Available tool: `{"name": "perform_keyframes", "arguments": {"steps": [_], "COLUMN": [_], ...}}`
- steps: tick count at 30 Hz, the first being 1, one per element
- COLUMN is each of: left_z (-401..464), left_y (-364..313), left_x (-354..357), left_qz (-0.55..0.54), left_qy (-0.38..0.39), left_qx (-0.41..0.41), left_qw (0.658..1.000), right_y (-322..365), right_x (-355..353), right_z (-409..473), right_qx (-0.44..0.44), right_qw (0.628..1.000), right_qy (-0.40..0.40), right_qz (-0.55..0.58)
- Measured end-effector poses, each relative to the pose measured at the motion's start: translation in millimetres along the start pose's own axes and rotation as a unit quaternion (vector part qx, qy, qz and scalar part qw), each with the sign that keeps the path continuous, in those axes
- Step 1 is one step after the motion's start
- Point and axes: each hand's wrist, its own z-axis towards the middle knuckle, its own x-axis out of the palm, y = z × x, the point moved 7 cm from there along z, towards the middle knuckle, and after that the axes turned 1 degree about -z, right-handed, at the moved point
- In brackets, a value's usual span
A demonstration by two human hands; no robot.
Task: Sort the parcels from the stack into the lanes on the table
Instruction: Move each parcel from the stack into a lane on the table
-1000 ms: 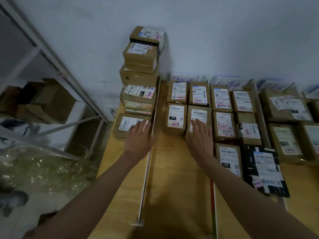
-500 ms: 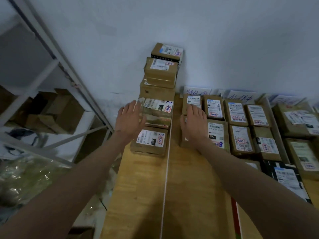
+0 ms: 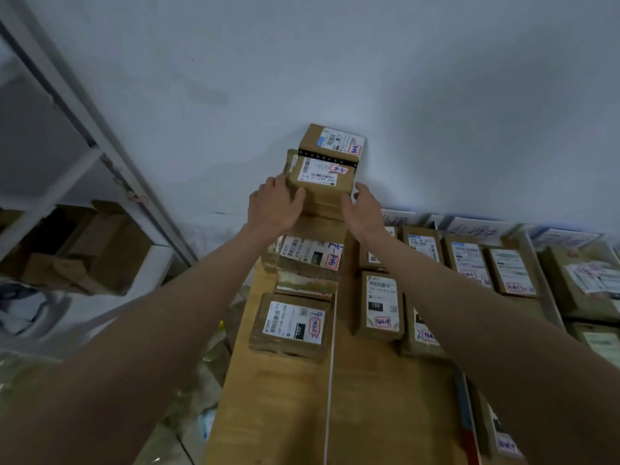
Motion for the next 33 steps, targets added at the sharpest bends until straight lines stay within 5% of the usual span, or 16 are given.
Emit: {"name": "perform_keyframes", "arguments": {"steps": [10, 16, 26, 29, 33], "left_z": [-21.2, -56.5, -126.8, -147.2, -176.4], "left_y": [-19.7, -32.2, -32.8, -32.0, -39.4], "left_x": [6.1, -11.1, 19.8, 31.8, 43.4], "left_qz": [-0.207, -0.319, -0.36, -0.366, -0.356], "left_qy": [-0.031, -0.071, 0.165, 0.192, 0.193], "left_qx": [-0.051, -0.032, 0.014, 0.005, 0.014], "left_qw": [0.977, 0.945, 0.918, 0.911, 0.914], "right_y": [-5.9, -19.5, -56.7, -60.0, -70.5], "right_x": [-1.0, -3.9, -46.4, -40.2, -42.9], "right_z": [-20.6, -93.8, -165.5, -180.7, -200.9], "right_qx": [0.042, 0.106, 0.142, 0.158, 0.167], "right_qw": [0.986, 0.947, 0.97, 0.959, 0.957], "right_qy": [-0.045, 0.016, 0.072, 0.146, 0.14], "right_qz": [0.158, 0.304, 0.182, 0.185, 0.193]}}
